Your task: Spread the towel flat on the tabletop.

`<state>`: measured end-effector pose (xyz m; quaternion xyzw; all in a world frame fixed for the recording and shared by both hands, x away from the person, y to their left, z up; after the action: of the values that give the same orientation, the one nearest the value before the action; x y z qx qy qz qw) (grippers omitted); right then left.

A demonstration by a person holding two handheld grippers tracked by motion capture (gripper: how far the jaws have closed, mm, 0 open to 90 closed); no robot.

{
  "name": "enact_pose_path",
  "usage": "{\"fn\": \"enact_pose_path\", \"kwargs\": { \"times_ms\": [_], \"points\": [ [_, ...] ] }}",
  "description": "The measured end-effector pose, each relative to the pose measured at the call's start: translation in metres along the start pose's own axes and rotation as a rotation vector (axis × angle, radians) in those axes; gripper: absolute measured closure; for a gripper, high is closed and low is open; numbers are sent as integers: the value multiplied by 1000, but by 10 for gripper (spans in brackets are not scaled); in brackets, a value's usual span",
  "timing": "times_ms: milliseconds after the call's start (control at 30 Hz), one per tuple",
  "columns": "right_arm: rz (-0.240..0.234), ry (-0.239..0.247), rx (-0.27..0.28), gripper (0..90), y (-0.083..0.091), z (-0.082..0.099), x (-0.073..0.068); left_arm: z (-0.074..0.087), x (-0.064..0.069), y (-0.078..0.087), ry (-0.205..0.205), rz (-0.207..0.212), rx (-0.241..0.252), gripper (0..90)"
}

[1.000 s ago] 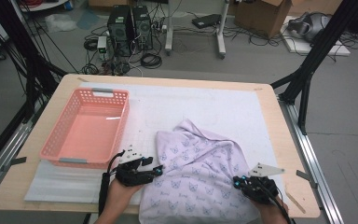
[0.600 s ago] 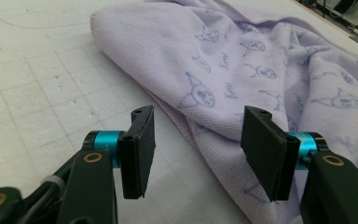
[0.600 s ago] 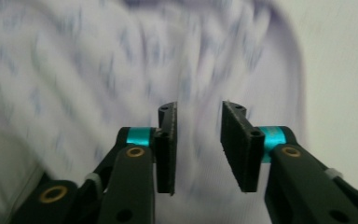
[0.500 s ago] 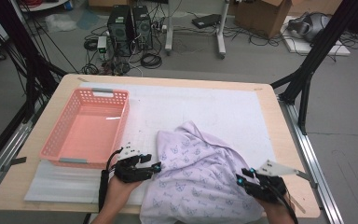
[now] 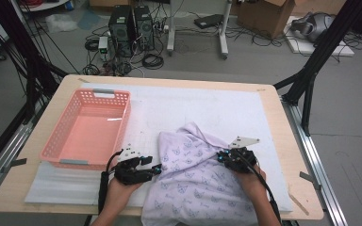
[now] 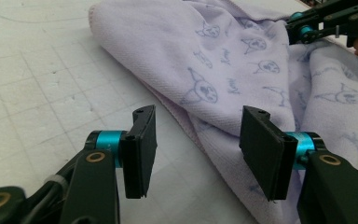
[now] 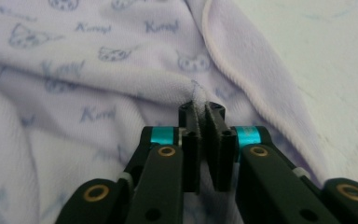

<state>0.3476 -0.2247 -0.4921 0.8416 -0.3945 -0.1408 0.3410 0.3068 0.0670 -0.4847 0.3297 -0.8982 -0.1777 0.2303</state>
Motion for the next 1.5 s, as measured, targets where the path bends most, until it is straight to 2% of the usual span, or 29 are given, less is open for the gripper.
{"fn": "enact_pose_path", "kwargs": {
  "times_ms": [100, 133, 233, 300, 333, 433, 467, 500, 567, 600, 633, 667, 733, 767, 800, 833, 867, 900, 933, 1000, 1033, 1067, 1100, 1167, 1200, 1300, 1400, 1467, 1500],
  "points": [
    [-2, 8, -19, 861, 8, 6, 1, 1, 0, 1, -1, 10, -2, 515],
    [12, 30, -34, 861, 20, 15, 1, 1, 1, 1, -10, 25, -3, 547],
    [24, 39, -51, 860, 40, 32, 1, 1, 3, 0, -11, 30, 0, 572],
    [2, -7, -37, 857, 55, 45, -1, 1, 4, 0, -11, 34, 3, 579],
    [-2, -8, -32, 853, 60, 51, -2, 0, 4, -1, -10, 33, 5, 580],
    [-5, -22, -25, 798, 67, 57, -3, 0, 3, -2, -8, 28, 6, 579],
    [12, -26, -20, 701, 68, 52, -1, -1, 3, -3, -5, 25, 8, 579],
    [13, -31, -12, 679, 68, 48, -1, -1, 3, -3, -5, 25, 8, 577],
    [17, -29, 31, 632, 63, 31, 0, -2, 2, -4, -6, 21, 10, 567],
    [17, -29, 31, 632, 63, 31, 0, -2, 2, -4, -8, 24, 10, 567],
    [17, -29, 52, 630, 60, 22, 1, -2, 2, -5, -6, 22, 7, 563],
    [31, -25, 61, 610, 50, 5, 3, -2, 2, -6, -1, 20, 2, 544],
    [20, -33, 56, 580, 36, -10, 7, -3, 1, -7, 6, 17, -4, 525],
    [20, -33, 56, 580, 36, -10, 7, -3, 1, -7, 6, 17, -4, 517],
    [0, -46, 42, 516, 18, -22, 9, -2, 1, -7, 5, 16, -2, 517],
    [0, -46, 42, 516, 18, -22, 9, -2, 1, -7, 5, 16, -2, 516],
    [-25, -62, 29, 500, -4, -33, 11, -2, 1, -6, 1, 16, -3, 516],
    [-18, -64, 12, 500, -10, -34, 11, -2, 2, -6, 2, 14, -1, 516],
    [-7, -65, -7, 516, -19, -36, 13, -2, 2, -6, 1, 11, -1, 515],
    [11, -55, -49, 625, -32, -34, 18, -1, 1, -6, 5, 9, -6, 514],
    [4, -59, -43, 665, -34, -35, 20, -1, 1, -6, 6, 8, -4, 512],
    [11, -64, -30, 781, -34, -36, 24, -2, 1, -6, 8, 6, -2, 511],
    [35, -47, -29, 839, -32, -36, 28, -2, 1, -6, 17, -1, 0, 511],
    [72, -26, -45, 864, -28, -34, 37, -2, -1, -8, 34, -1, -9, 510],
    [126, -14, -56, 866, -25, -32, 46, -3, -1, -9, 37, -2, -8, 509],
    [226, -40, -86, 868, -13, -23, 71, -7, -2, -14, 42, -5, 3, 502],
    [310, -107, -107, 869, 5, -7, 98, -12, -3, -20, 58, -21, 10, 468],
    [328, -118, -112, 868, 9, -3, 103, -14, -4, -23, 58, -21, 12, 465],
    [357, -126, -119, 869, 16, 3, 111, -16, -5, -26, 50, -30, 1, 464]
  ]
}}
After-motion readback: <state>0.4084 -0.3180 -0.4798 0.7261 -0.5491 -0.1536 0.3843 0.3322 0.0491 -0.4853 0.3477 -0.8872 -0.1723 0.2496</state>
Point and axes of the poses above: each handheld gripper's, and its own axes: y roughly backward along the jaws, z roughly out of its underside, x roughly to its right, the point moved 7 cm from there along -y, roughly forward along the jaws, and after that the axes turned 3 degrees about z, right-handed, at the moved point
